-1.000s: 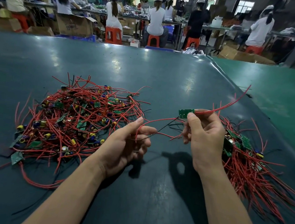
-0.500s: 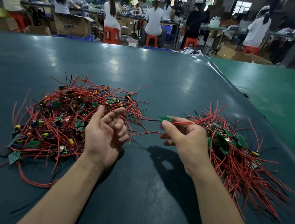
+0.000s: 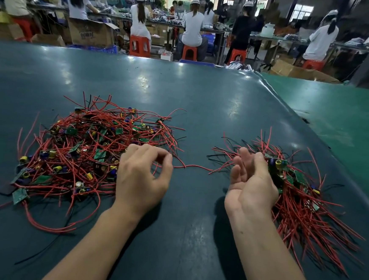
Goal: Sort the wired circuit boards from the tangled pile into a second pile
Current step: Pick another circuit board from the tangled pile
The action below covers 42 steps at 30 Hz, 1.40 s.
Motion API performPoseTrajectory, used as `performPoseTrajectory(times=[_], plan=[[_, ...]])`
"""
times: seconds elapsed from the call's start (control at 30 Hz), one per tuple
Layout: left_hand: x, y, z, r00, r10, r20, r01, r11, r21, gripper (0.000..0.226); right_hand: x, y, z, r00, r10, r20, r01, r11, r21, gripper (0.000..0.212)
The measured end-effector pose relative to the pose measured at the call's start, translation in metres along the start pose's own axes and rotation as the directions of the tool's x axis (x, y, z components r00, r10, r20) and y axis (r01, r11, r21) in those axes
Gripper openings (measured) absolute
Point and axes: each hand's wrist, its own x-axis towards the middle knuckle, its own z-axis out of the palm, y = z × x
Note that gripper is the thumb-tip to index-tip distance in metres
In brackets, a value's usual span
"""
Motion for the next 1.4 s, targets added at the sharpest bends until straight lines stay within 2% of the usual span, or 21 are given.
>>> performPoseTrajectory(times=[0.07, 0.17, 0.27, 0.33, 0.43, 0.53, 0.6, 0.67, 0.7, 0.73, 0.77, 0.83, 0.9, 0.93, 1.0, 1.03, 1.1, 1.17, 1.23, 1.33, 1.4], plan=[[0.001, -0.004, 0.0, 0.999, -0.046, -0.005, 0.046, 0.969, 0.244, 0.022, -0.001, 0.0, 0.001, 0.999, 0.015, 0.028, -0.013, 0.998, -0.062, 0.012], [0.006, -0.018, -0.005, 0.953, -0.301, 0.009, 0.265, 0.852, 0.451, 0.046, -0.003, 0.0, 0.003, 0.997, -0.026, 0.077, 0.036, 0.99, -0.136, 0.012], [0.006, -0.025, -0.007, 0.926, -0.369, 0.079, 0.27, 0.794, 0.545, 0.035, -0.005, 0.002, 0.003, 0.993, -0.049, 0.11, 0.067, 0.983, -0.17, 0.011], [0.005, -0.023, -0.007, 0.943, -0.327, 0.069, 0.243, 0.813, 0.529, 0.024, -0.005, 0.004, 0.003, 0.992, -0.036, 0.118, 0.059, 0.98, -0.192, 0.013], [0.005, -0.021, -0.007, 0.967, -0.254, 0.013, 0.223, 0.87, 0.44, 0.023, -0.004, 0.006, 0.002, 0.988, -0.001, 0.152, 0.036, 0.973, -0.228, 0.012], [0.007, -0.02, -0.01, 0.988, -0.058, -0.14, 0.099, 0.947, 0.306, 0.023, -0.005, 0.011, 0.001, 0.96, 0.064, 0.274, 0.045, 0.926, -0.375, 0.009], [0.007, -0.013, -0.01, 0.965, 0.143, -0.221, -0.093, 0.97, 0.225, 0.023, -0.011, 0.017, -0.001, 0.875, 0.146, 0.462, 0.149, 0.827, -0.542, 0.009], [0.004, -0.005, -0.008, 0.927, 0.3, -0.226, -0.257, 0.946, 0.199, 0.024, -0.018, 0.028, -0.003, 0.703, 0.298, 0.646, 0.264, 0.735, -0.625, 0.029], [0.002, -0.001, -0.006, 0.912, 0.355, -0.203, -0.32, 0.929, 0.186, 0.025, -0.021, 0.033, -0.004, 0.614, 0.376, 0.694, 0.297, 0.705, -0.644, 0.039], [0.0, 0.002, -0.004, 0.901, 0.398, -0.172, -0.373, 0.914, 0.161, 0.026, -0.024, 0.038, -0.005, 0.561, 0.405, 0.722, 0.354, 0.671, -0.652, 0.046], [-0.002, 0.004, -0.002, 0.892, 0.43, -0.142, -0.414, 0.901, 0.127, 0.026, -0.024, 0.041, -0.005, 0.541, 0.388, 0.746, 0.426, 0.638, -0.641, 0.049], [-0.006, 0.008, 0.0, 0.874, 0.475, -0.104, -0.472, 0.88, 0.049, 0.026, -0.022, 0.04, -0.005, 0.52, 0.32, 0.792, 0.54, 0.596, -0.595, 0.038], [-0.009, 0.013, 0.002, 0.867, 0.493, -0.08, -0.496, 0.868, -0.018, 0.029, -0.023, 0.04, -0.004, 0.511, 0.271, 0.815, 0.565, 0.609, -0.557, 0.032], [-0.009, 0.015, 0.003, 0.875, 0.479, -0.076, -0.483, 0.875, -0.045, 0.032, -0.023, 0.039, -0.003, 0.546, 0.25, 0.8, 0.501, 0.668, -0.55, 0.031], [-0.008, 0.019, 0.004, 0.916, 0.386, -0.111, -0.397, 0.913, -0.097, 0.036, -0.021, 0.038, 0.001, 0.662, 0.261, 0.703, 0.208, 0.836, -0.507, 0.019], [-0.007, 0.02, 0.004, 0.935, 0.328, -0.135, -0.344, 0.931, -0.123, 0.032, -0.018, 0.036, 0.003, 0.715, 0.27, 0.645, 0.082, 0.884, -0.461, 0.015], [-0.005, 0.016, 0.002, 0.962, 0.233, -0.139, -0.254, 0.955, -0.156, 0.015, -0.011, 0.029, 0.005, 0.78, 0.28, 0.559, -0.041, 0.915, -0.402, 0.011], [-0.004, 0.012, 0.0, 0.99, 0.132, -0.048, -0.138, 0.978, -0.157, 0.01, -0.008, 0.022, 0.004, 0.794, 0.312, 0.521, -0.141, 0.93, -0.341, 0.017], [-0.005, 0.012, -0.001, 0.998, 0.028, 0.054, -0.02, 0.989, -0.146, 0.018, -0.006, 0.018, 0.004, 0.792, 0.324, 0.517, -0.187, 0.936, -0.3, 0.026], [-0.007, 0.015, 0.001, 0.995, -0.069, 0.071, 0.079, 0.986, -0.145, 0.032, -0.006, 0.014, 0.005, 0.779, 0.329, 0.534, -0.225, 0.941, -0.252, 0.031], [-0.006, 0.015, 0.003, 0.991, -0.116, 0.067, 0.126, 0.977, -0.17, 0.03, -0.002, 0.009, 0.004, 0.769, 0.332, 0.546, -0.254, 0.943, -0.216, 0.033]])
